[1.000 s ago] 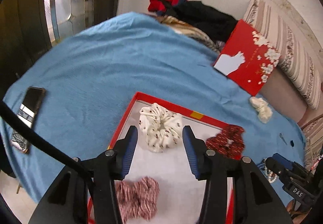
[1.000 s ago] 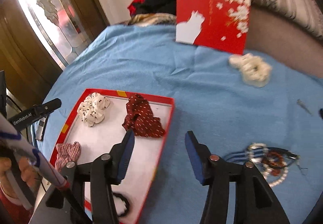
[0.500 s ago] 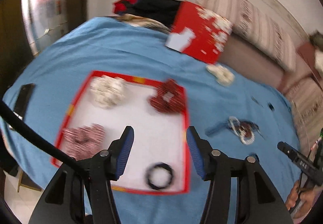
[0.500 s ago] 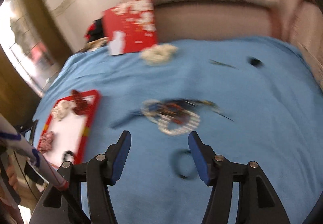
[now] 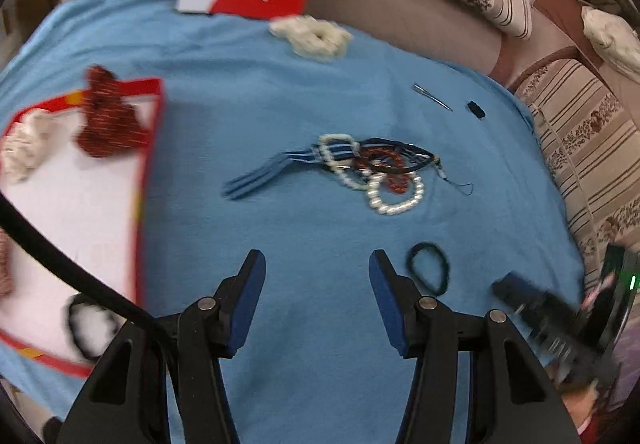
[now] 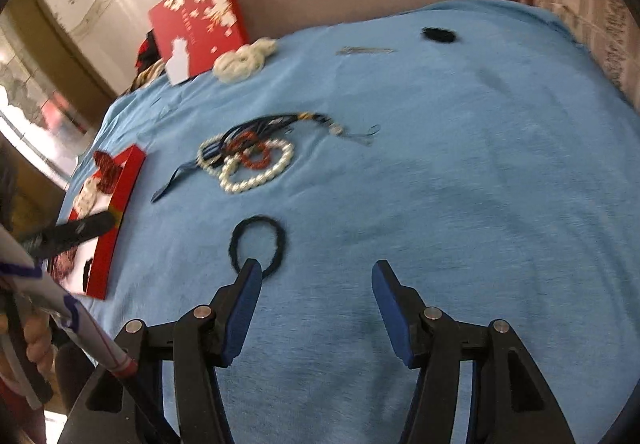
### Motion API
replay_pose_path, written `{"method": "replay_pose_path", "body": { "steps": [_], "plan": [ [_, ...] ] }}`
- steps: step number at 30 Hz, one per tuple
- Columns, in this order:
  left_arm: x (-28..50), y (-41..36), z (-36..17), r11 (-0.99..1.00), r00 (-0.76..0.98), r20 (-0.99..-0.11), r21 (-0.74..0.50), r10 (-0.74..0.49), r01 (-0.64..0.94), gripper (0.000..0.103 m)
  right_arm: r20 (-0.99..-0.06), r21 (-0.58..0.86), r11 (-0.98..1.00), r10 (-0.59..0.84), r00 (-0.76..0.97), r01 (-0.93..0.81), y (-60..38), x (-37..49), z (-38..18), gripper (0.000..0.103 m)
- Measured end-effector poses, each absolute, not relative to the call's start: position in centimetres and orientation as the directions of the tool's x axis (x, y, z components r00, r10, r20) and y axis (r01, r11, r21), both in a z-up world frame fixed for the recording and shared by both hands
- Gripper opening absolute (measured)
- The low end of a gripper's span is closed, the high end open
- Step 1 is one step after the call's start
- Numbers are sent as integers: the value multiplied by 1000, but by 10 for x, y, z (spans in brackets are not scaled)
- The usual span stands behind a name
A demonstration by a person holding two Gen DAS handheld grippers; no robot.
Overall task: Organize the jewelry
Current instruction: 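Grasp the pearl bracelet with the left tool while the right tool grasps a black hair tie, then place the pearl bracelet and black hair tie into the tray with both tools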
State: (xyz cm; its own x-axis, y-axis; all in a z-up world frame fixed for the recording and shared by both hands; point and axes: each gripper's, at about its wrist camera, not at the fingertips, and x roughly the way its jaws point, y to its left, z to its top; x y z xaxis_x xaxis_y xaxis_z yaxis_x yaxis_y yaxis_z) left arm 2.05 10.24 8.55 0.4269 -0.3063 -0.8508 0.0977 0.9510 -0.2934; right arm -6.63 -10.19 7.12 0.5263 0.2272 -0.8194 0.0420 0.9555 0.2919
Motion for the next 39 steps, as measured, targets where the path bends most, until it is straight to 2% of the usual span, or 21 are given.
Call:
{"method": "replay_pose_path", "body": {
  "steps": [4, 8, 12, 14, 15, 16, 17, 18, 22, 32, 39],
  "plan": [
    [52, 77, 66, 935, 386, -853, -343, -351, 91, 52, -818, 287, 958, 251, 518, -11, -85, -60, 56, 61],
    [81, 54, 45, 935, 343, -870, -342, -354, 96, 41, -822, 273, 961, 253, 511, -39, -73, -52, 44, 54],
    [94, 39, 29, 937, 315, -883, -331, -349, 109, 32, -818, 247, 968, 233, 525, -45, -66, -47, 40, 52],
    [96, 33, 28, 940, 331, -880, -321, -341, 115, 32, -820, 228, 973, 215, 531, -43, -63, -46, 39, 41],
    [97, 30, 28, 941, 336, -880, -315, -337, 119, 29, -822, 212, 976, 201, 533, -41, -61, -45, 38, 38],
    [98, 27, 28, 944, 339, -881, -306, -329, 121, 25, -823, 197, 980, 186, 536, -38, -60, -44, 37, 34],
    [98, 25, 27, 948, 341, -885, -295, -318, 121, 14, -825, 178, 983, 168, 539, -34, -58, -44, 37, 26],
    [98, 23, 25, 952, 342, -889, -280, -305, 120, 10, -828, 159, 987, 149, 541, -28, -57, -44, 36, 23],
    [87, 22, 28, 954, 337, -893, -266, -299, 141, 9, -833, 178, 984, 165, 528, -26, -60, -48, 38, 8],
    [-2, 87, 36, 926, 289, -880, -352, -377, 137, 9, -852, 201, 979, 197, 485, -45, -68, -109, 43, 7],
    [-1, 97, 35, 913, 297, -864, -395, -406, 99, 10, -846, 217, 976, 192, 498, -8, -72, -113, 47, 10]
  ]
}}
